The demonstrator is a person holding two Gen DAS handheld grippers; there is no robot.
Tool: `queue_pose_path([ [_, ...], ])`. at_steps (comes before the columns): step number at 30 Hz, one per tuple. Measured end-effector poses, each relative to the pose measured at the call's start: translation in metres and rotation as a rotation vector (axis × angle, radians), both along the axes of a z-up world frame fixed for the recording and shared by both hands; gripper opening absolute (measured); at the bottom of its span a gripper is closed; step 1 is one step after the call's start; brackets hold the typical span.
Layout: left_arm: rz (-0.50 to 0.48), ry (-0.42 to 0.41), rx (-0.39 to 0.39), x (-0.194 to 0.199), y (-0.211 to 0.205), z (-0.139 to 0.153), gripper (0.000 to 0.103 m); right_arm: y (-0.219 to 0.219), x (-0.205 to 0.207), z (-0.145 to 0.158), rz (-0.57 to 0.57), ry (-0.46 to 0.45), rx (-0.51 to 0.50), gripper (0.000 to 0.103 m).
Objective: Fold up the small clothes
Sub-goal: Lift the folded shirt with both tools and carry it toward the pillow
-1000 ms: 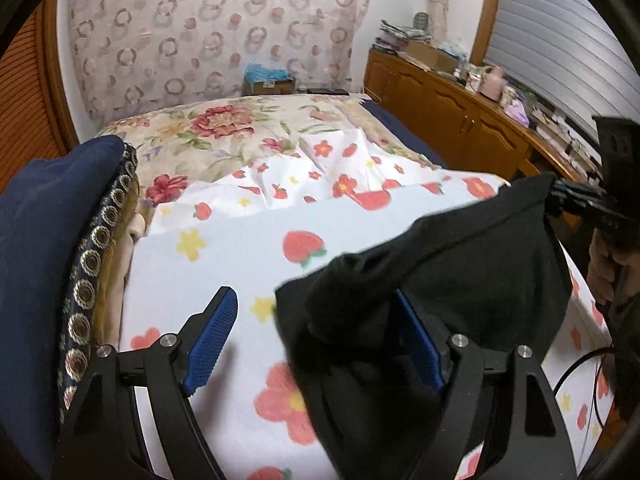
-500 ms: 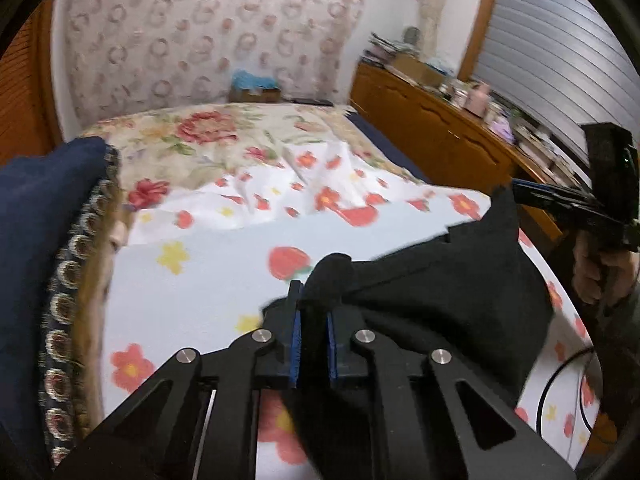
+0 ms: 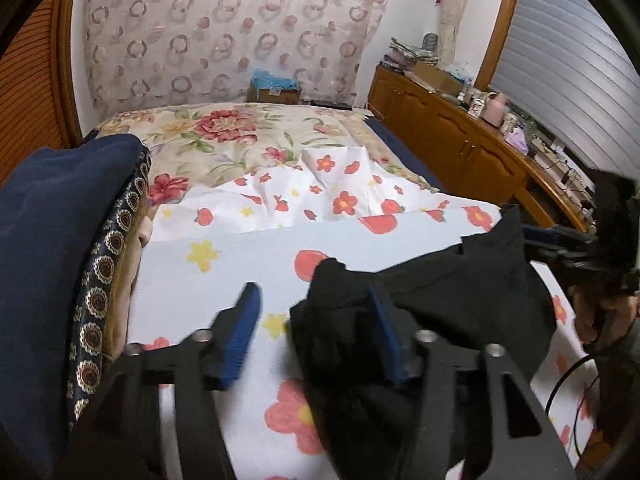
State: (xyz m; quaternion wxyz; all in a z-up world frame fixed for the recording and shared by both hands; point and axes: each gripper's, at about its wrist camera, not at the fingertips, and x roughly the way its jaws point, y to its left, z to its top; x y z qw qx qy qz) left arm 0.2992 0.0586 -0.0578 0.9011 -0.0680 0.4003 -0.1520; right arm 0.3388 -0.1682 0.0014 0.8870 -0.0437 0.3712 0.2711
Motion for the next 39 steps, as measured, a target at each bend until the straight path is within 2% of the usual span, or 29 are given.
queue_pose_path([
  [2, -0.015, 0.006, -0.004, -0.004, -0.002, -0.002, 0.074, 0.001, 0.005, -0.008, -0.022, 0.025, -0.012, 0.064],
  [6, -0.023, 0.030, 0.007, -0.006, -0.004, -0.011, 0.074, 0.005, 0.016, -0.022, -0.043, 0.069, -0.049, 0.070],
  [10, -0.021, 0.083, -0.013, -0.003, -0.004, -0.026, 0.074, 0.009, 0.019, -0.025, -0.047, 0.110, -0.023, 0.070],
  [16, -0.045, 0.089, -0.001, -0.006, -0.011, -0.030, 0.074, 0.008, 0.016, -0.023, -0.028, 0.118, -0.004, 0.070],
  [20, -0.056, 0.094, 0.008, -0.006, -0.015, -0.035, 0.074, 0.005, 0.016, -0.027, 0.001, 0.131, 0.031, 0.052],
  [22, -0.063, 0.093, 0.010, -0.007, -0.017, -0.036, 0.074, 0.004, 0.016, -0.030, 0.009, 0.134, 0.040, 0.046],
  [24, -0.071, 0.085, 0.016, -0.009, -0.020, -0.037, 0.074, 0.005, 0.016, -0.031, 0.027, 0.129, 0.056, 0.031],
  [25, -0.080, 0.079, 0.025, -0.010, -0.021, -0.037, 0.074, 0.005, 0.015, -0.031, 0.037, 0.130, 0.068, 0.029],
  [26, -0.085, 0.077, 0.027, -0.010, -0.022, -0.037, 0.072, 0.004, 0.015, -0.032, 0.040, 0.128, 0.071, 0.025],
  [28, -0.116, 0.077, -0.007, -0.011, -0.021, -0.036, 0.055, 0.002, 0.013, -0.031, 0.041, 0.115, 0.068, 0.023],
  [30, -0.137, 0.090, -0.037, -0.011, -0.020, -0.034, 0.034, 0.002, 0.008, -0.030, 0.037, 0.090, 0.059, 0.021],
  [32, -0.143, 0.082, -0.039, -0.016, -0.021, -0.027, 0.020, 0.002, 0.002, -0.025, 0.031, 0.059, 0.055, 0.020],
  [39, -0.108, -0.109, -0.021, -0.060, -0.018, 0.032, 0.015, 0.005, -0.029, 0.012, 0.061, -0.085, 0.098, 0.019],
])
